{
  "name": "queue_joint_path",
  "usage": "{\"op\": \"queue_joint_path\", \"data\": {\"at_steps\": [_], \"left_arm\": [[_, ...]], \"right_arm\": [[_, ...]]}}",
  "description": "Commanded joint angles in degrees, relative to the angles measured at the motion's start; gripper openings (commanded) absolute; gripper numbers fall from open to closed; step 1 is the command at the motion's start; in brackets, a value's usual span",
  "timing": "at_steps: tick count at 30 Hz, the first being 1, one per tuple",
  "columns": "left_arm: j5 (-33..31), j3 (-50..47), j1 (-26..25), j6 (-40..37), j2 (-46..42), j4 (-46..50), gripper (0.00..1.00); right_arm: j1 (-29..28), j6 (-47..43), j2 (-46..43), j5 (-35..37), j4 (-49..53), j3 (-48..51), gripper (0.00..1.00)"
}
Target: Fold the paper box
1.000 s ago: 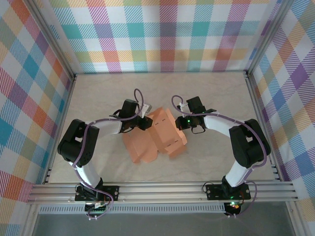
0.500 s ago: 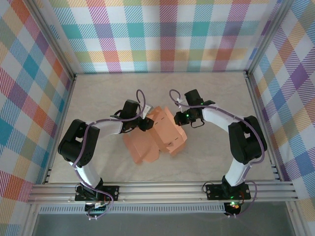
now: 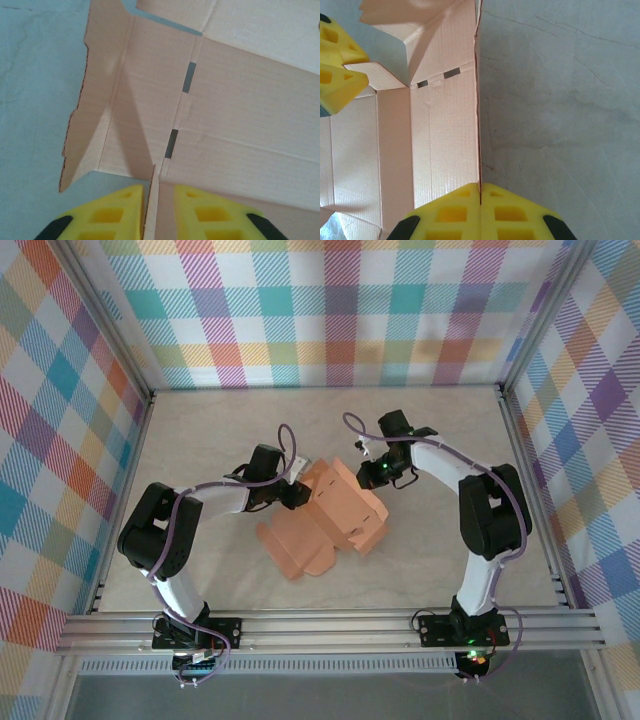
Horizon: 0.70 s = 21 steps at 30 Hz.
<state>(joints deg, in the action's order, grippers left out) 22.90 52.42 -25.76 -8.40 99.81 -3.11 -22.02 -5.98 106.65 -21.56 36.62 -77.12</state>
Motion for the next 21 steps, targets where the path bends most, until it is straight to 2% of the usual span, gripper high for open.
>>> {"op": "queue_joint_path", "data": {"at_steps": [1, 5, 6, 7, 12, 16, 21], "left_arm": [[0.4, 1.4, -0.6, -1.4, 0.5, 1.7, 0.16], [0.4, 1.4, -0.7, -1.6, -0.1, 2.0, 0.10], [0.5, 1.4, -0.8, -1.7, -0.1, 2.0, 0.02], [0.5, 1.4, -0.9, -1.9, -0.2, 2.1, 0.00], [-1.7, 0.5, -2.7, -2.8, -1.3, 1.3, 0.00], [-9.0, -1.3, -6.5, -3.4, -3.0, -1.1, 0.00], [-21.4, -6.4, -12.7, -5.9, -5.3, -8.6, 0.01]], "right_arm": [[0.5, -2.5, 1.3, -2.2, 3.1, -2.0, 0.00], [0.6, -2.5, 1.5, -2.6, 3.2, -2.2, 0.00], [0.7, -2.4, 1.5, -2.5, 3.1, -2.2, 0.00], [0.6, -2.4, 1.5, -2.6, 3.2, -2.2, 0.00], [0.7, -2.0, 1.5, -2.7, 3.4, -2.2, 0.00], [0.7, -1.4, 1.7, -2.9, 4.0, -2.9, 0.00], [0.8, -0.6, 1.9, -3.1, 3.8, -3.1, 0.00]]}}
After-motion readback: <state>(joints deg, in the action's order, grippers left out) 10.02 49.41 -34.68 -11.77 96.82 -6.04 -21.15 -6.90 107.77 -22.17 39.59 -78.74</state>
